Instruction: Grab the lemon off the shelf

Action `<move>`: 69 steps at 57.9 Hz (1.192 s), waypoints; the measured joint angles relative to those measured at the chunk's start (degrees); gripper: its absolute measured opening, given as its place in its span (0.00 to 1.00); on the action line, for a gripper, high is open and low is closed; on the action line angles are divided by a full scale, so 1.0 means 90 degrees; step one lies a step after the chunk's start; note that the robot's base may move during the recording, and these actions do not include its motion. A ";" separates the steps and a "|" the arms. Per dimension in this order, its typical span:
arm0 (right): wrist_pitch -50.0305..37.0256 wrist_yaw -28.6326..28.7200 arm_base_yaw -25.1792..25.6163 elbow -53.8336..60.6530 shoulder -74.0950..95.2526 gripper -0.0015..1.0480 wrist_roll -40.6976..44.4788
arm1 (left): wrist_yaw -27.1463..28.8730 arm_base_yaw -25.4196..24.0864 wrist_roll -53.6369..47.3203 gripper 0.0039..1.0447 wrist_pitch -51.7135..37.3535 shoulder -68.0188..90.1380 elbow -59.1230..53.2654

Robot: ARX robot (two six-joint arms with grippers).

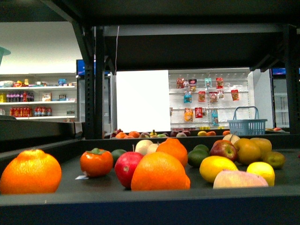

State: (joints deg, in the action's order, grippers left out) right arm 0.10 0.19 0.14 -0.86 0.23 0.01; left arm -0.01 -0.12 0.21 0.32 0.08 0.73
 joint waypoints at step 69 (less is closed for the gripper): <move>0.0002 -0.0005 0.0000 0.0000 -0.0002 0.98 -0.0002 | 0.0002 0.0000 0.0002 0.93 0.0000 -0.0002 0.0000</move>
State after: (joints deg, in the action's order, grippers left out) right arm 0.12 0.14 0.14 -0.86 0.21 -0.01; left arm 0.01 -0.12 0.23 0.32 0.05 0.73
